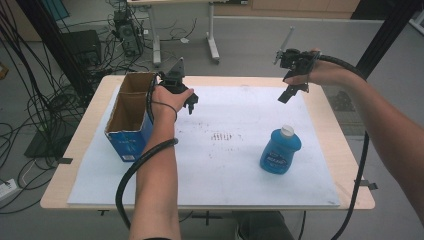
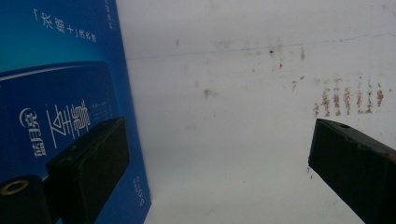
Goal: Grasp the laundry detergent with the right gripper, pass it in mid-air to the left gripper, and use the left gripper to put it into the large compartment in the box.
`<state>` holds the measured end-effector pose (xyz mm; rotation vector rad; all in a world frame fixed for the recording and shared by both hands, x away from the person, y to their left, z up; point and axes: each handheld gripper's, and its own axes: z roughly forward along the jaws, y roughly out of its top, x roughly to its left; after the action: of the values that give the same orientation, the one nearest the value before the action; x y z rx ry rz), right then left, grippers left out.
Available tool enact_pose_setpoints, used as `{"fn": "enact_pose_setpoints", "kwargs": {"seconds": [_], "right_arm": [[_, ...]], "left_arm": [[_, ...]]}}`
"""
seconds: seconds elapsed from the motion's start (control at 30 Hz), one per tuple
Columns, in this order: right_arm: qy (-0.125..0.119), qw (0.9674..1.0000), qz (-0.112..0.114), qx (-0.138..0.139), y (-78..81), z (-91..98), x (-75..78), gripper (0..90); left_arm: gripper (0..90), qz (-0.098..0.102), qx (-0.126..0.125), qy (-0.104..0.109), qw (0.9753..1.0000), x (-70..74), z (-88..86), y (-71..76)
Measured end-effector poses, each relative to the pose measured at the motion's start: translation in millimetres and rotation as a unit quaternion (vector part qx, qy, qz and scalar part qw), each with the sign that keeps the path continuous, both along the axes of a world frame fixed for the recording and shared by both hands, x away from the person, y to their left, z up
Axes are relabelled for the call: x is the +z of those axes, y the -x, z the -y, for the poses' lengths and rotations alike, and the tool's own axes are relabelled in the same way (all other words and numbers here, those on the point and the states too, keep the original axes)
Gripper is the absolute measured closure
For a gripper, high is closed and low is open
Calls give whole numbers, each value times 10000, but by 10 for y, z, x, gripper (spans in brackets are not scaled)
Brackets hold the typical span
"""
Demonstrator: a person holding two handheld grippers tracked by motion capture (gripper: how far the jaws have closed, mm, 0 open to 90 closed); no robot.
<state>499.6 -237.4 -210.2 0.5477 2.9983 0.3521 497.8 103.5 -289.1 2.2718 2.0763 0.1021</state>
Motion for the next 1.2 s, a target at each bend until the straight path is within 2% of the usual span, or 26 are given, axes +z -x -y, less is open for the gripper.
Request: {"fn": "enact_pose_setpoints", "kwargs": {"seconds": [0.6,0.97,1.2], "right_arm": [[4,10000,15,-1,13,-3,-6,94],[-41,9999,47,-101,31,144,24,94],[-83,9997,25,-210,77,304,8,93]], "left_arm": [[59,-11,-2,0,10000,14,-9,18],[59,73,53,13,10000,63,-21,24],[58,48,30,0,10000,63,12,61]]}}
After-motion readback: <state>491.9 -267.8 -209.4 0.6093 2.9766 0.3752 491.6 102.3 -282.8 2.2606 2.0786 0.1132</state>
